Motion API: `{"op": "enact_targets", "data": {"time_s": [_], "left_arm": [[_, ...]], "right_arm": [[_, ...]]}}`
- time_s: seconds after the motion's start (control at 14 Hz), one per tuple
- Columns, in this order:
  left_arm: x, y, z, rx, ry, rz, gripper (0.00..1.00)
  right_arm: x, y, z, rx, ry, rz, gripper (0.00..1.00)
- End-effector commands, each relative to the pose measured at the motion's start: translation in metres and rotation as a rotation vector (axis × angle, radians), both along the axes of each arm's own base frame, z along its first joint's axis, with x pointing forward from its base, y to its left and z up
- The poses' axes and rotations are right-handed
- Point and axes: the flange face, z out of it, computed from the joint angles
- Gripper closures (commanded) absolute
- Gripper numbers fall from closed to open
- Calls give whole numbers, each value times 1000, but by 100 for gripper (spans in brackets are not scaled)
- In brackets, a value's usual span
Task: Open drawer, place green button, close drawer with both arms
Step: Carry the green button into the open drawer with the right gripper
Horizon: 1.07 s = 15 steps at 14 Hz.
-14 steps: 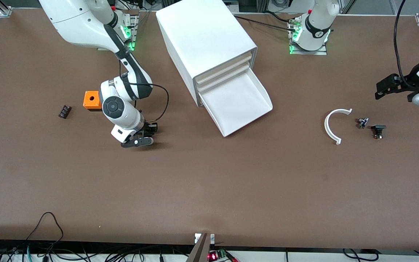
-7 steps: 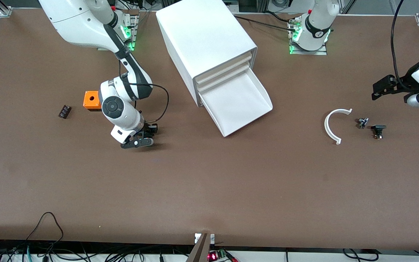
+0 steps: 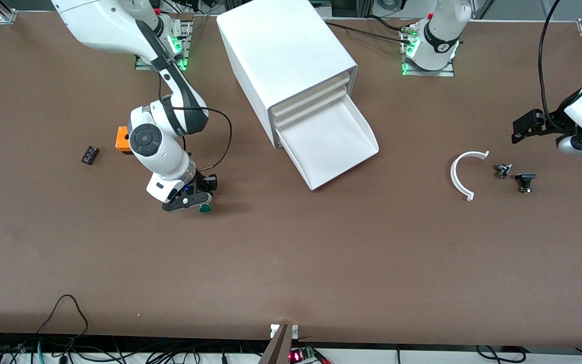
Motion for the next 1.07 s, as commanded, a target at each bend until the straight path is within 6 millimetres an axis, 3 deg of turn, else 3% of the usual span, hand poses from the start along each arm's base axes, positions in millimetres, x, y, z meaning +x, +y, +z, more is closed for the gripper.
{"op": "enact_targets", "data": {"time_s": [0.0,0.29,0.57,0.79,1.0], "left_arm": [[11,8,12,13,-28,11,0],[16,5,2,24,-10,-1,0],[17,5,2,23,-10,7,0],[17,-1,4,23,-12,-5,0],[14,-7,4,26,8,-23,0]], "right_arm": [[13,21,44,4,-33,153,68],[19,71,106,20,-40,414,67],[-9,144,146,87,-85,665,68],[-28,199,155,117,-131,852,67],[-34,229,154,144,-167,1016,67]]}}
